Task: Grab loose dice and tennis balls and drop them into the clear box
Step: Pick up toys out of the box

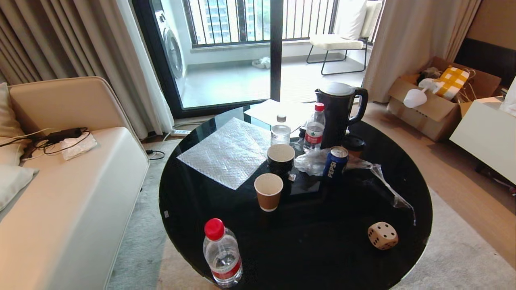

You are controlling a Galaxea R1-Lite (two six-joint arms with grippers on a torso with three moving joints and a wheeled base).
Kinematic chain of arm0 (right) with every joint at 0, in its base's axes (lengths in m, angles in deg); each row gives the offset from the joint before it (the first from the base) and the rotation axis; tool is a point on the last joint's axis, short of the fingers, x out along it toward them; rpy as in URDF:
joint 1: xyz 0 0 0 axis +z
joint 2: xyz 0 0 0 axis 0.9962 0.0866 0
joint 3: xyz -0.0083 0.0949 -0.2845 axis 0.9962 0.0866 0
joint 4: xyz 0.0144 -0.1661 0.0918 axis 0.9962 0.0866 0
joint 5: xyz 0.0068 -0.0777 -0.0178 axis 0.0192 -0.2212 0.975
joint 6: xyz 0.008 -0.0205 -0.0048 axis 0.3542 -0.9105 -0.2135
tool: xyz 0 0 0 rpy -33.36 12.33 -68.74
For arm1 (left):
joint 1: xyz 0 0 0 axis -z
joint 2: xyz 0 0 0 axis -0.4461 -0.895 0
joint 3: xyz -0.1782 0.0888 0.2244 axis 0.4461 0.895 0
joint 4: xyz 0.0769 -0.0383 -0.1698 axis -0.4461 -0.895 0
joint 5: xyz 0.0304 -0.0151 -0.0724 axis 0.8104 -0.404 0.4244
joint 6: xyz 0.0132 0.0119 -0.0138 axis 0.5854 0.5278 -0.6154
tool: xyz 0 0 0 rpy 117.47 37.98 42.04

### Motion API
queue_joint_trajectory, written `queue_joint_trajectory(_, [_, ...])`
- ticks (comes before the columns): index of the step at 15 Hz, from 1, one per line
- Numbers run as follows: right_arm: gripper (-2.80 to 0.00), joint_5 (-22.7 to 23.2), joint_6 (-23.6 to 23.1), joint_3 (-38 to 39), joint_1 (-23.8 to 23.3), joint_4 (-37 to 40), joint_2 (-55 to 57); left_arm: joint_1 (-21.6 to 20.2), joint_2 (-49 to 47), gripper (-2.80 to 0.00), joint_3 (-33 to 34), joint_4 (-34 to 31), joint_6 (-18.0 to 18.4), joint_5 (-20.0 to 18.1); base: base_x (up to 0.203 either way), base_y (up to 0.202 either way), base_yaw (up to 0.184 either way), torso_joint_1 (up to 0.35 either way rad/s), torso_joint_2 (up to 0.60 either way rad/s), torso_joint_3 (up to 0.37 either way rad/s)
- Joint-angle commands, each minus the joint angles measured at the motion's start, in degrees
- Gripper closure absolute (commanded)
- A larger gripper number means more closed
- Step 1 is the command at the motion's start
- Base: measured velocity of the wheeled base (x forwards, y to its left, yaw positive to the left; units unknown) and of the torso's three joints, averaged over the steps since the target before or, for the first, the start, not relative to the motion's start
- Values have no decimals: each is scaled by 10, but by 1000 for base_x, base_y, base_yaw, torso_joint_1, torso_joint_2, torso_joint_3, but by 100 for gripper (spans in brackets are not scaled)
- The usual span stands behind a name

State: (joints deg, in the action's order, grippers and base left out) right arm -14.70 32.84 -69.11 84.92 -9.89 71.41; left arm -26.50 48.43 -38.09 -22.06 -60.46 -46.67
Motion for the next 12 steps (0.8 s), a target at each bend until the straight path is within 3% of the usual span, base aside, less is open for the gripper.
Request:
queue_joint_trajectory(1, [0,0,0,0,0,0,0,0,0,0,0,0,0,0,0,0,0,1,1,-198])
queue_joint_trajectory(12, [0,0,0,0,0,0,0,0,0,0,0,0,0,0,0,0,0,3,2,-190])
